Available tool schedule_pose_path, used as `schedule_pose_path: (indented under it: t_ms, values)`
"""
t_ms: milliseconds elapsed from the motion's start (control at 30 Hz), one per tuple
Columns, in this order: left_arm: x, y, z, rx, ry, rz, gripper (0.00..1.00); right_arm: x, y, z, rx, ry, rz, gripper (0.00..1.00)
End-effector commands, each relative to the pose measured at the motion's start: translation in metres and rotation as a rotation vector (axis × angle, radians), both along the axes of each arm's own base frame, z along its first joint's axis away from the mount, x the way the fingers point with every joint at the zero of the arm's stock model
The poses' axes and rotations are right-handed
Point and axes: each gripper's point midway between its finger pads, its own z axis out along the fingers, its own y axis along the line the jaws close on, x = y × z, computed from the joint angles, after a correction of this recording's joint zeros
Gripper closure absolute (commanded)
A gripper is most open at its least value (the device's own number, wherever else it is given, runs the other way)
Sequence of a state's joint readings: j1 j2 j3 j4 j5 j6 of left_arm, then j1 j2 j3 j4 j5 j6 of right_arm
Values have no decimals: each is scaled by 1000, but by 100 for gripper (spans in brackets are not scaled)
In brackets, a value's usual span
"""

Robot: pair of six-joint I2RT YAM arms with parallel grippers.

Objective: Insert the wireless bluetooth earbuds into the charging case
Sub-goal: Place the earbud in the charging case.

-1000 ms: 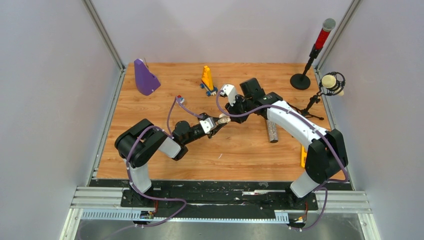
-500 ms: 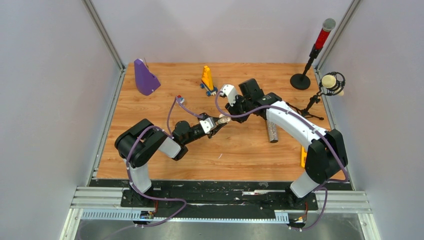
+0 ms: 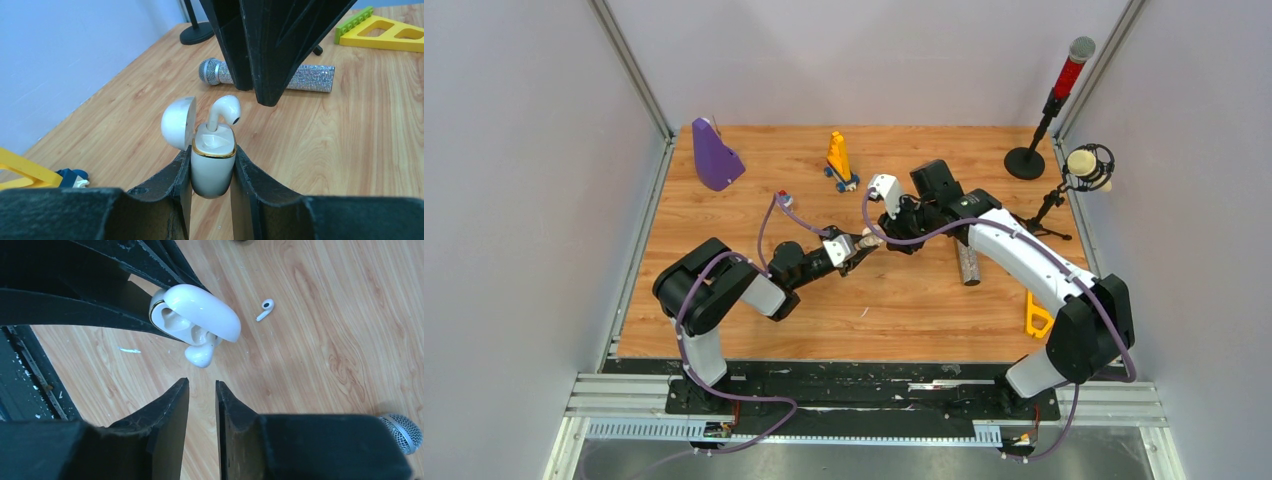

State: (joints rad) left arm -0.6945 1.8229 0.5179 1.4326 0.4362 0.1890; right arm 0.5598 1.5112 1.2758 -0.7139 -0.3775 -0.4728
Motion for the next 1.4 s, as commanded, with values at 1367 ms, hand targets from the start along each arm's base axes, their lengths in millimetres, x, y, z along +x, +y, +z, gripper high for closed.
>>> schedule_pose_path:
  t_ms: [1367]
  values:
    - [-23,11,95,-215,-40,-174,100,37,-7,74,127,-80,-104,69]
